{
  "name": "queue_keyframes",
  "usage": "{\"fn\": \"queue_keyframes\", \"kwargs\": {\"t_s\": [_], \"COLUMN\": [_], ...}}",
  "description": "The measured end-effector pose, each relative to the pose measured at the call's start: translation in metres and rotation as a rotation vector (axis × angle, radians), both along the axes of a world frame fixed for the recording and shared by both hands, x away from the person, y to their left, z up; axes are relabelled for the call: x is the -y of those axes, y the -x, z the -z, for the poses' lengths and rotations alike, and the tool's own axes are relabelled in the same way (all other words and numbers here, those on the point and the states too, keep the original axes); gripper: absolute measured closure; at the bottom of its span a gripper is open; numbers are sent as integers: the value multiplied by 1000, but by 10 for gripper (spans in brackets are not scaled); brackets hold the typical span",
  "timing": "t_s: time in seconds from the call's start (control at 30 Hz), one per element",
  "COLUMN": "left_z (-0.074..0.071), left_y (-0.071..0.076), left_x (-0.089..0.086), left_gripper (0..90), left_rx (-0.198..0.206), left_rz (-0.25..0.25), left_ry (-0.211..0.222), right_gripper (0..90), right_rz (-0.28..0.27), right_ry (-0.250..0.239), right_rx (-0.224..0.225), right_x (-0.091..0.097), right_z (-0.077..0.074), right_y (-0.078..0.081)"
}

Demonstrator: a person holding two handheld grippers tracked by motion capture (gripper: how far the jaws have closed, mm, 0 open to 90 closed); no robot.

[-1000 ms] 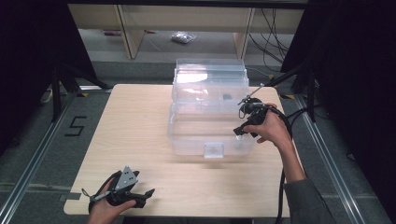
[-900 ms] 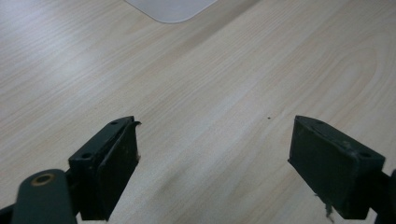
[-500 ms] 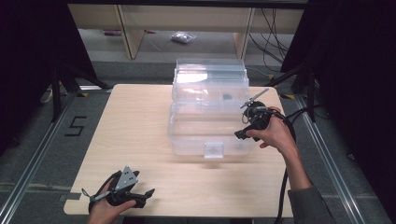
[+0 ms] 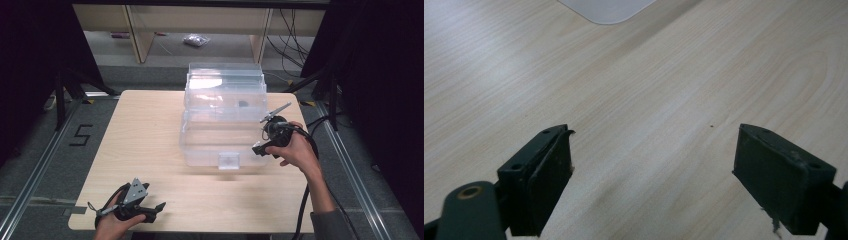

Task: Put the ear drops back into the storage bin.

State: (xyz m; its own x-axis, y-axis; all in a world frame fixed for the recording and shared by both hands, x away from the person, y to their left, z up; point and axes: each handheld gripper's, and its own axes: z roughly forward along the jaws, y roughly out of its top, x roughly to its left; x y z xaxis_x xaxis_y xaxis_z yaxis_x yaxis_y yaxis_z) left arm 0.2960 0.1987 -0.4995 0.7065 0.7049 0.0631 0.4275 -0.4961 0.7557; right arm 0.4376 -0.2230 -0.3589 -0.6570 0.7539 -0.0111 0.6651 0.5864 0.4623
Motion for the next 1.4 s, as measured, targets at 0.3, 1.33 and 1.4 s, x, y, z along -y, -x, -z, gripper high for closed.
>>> {"fn": "queue_keyframes", "kwargs": {"t_s": [0.3, 1.33, 1.4], "left_z": [0, -1, -1], "left_y": [0, 2, 1], "left_x": [-1, 2, 1], "left_gripper": [150, 150, 150], "left_rx": [1, -1, 2], "left_rz": [3, -5, 2], "left_ry": [-10, 27, 10], "right_gripper": [221, 207, 207], "right_rz": [-5, -25, -14], "right_ry": [-29, -91, -96], "right_rx": [-1, 86, 68], "right_x": [4, 18, 19], "right_z": [9, 30, 32], "right_y": [6, 32, 34]}}
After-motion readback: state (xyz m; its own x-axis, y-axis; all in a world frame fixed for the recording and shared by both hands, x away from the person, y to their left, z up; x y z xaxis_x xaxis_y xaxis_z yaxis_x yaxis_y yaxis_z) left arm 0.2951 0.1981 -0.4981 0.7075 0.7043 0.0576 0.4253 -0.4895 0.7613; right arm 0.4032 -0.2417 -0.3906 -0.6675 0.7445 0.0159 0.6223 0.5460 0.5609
